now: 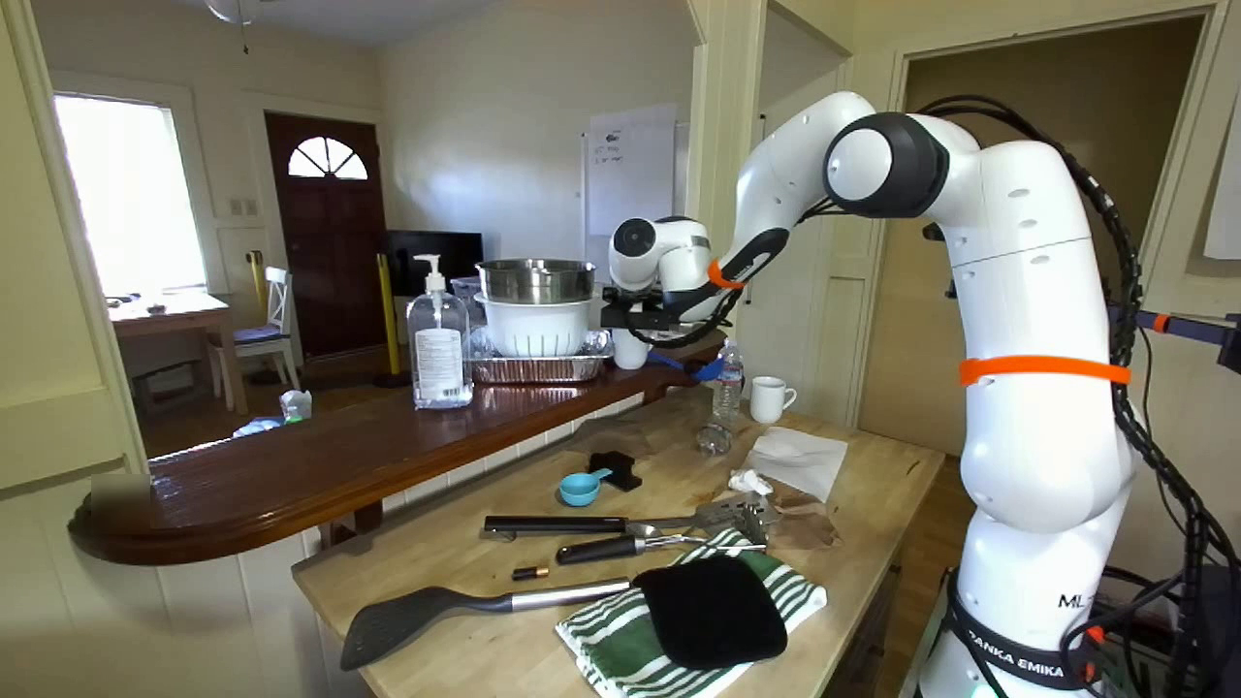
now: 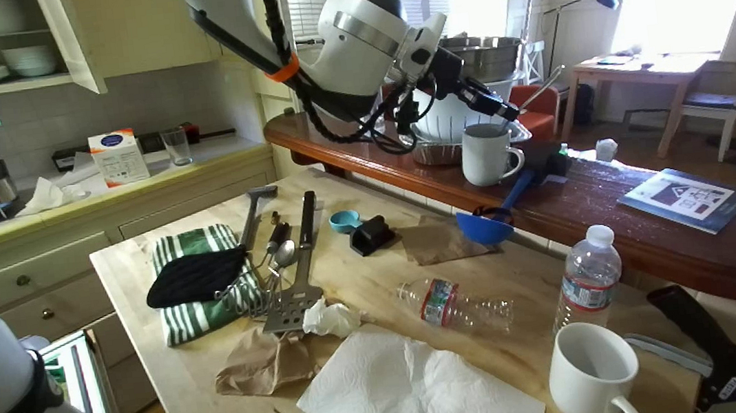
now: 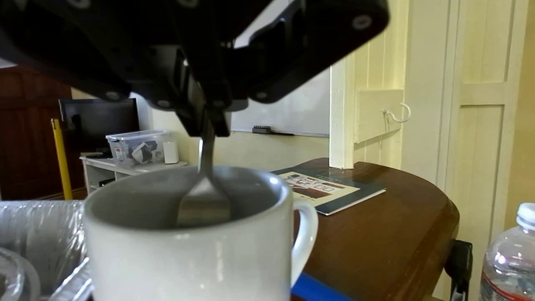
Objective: Put the fork in the cup
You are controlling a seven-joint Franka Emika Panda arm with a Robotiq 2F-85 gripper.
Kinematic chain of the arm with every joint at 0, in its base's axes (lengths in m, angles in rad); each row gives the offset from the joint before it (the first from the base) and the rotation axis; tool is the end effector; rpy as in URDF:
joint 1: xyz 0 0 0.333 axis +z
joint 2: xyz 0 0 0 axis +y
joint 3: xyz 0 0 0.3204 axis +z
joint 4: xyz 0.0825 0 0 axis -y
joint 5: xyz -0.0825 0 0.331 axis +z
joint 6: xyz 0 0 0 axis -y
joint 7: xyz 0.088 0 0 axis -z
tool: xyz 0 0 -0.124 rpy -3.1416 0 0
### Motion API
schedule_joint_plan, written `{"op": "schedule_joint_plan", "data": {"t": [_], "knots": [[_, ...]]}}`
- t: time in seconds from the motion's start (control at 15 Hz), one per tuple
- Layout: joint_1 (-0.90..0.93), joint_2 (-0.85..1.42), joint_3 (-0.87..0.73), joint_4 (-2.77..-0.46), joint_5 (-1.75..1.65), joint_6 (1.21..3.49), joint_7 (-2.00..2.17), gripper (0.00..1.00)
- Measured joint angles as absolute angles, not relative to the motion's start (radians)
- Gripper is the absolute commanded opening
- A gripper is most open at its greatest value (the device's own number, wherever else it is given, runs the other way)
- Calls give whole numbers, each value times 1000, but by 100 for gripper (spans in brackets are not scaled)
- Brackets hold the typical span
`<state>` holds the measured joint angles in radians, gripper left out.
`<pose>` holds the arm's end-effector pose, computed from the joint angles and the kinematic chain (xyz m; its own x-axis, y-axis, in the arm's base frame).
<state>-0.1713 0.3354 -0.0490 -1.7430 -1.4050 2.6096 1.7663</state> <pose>0.6340 -0.1252 0.4478 0.2941 -0.3855 0.8746 -0.7549 -0.6549 -0.0348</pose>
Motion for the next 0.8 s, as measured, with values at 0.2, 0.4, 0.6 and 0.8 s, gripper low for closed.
{"op": "schedule_joint_plan", "data": {"t": [0.2, 0.4, 0.6, 0.8], "knots": [[-169, 335, -49, -1749, -1410, 2609, 1766, 3], [-167, 335, -49, -1755, -1417, 2608, 1767, 3], [-165, 335, -50, -1757, -1432, 2607, 1775, 32], [-164, 335, -50, -1758, -1440, 2607, 1786, 50]]}}
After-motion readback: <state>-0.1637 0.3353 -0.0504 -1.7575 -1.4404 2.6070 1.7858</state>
